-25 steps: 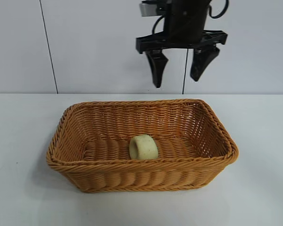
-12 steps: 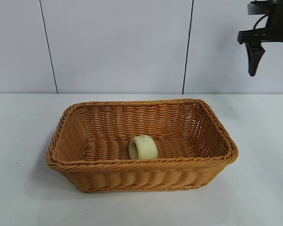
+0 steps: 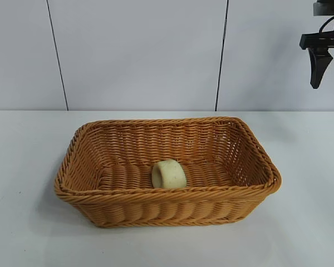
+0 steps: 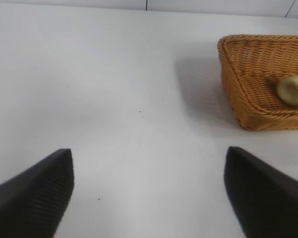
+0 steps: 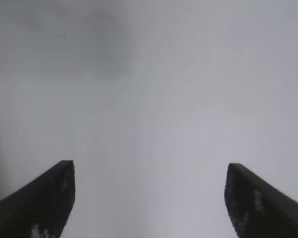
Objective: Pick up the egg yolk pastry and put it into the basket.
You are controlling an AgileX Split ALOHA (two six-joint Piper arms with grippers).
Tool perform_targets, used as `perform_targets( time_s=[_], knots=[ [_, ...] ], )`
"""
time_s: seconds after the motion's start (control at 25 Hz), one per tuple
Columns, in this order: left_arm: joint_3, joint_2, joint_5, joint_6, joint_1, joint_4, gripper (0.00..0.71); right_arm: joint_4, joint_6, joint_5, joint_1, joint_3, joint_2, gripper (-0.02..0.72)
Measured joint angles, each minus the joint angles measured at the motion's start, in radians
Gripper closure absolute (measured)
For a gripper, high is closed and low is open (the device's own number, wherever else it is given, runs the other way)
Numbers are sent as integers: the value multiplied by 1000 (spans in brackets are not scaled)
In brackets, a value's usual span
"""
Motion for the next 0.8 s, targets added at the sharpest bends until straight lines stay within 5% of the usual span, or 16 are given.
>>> perform_targets(
  time_s=[0.8],
  knots=[
    [0,0,0,0,0,0,109,27,-119,-9,0,1000,-1044,107]
  ],
)
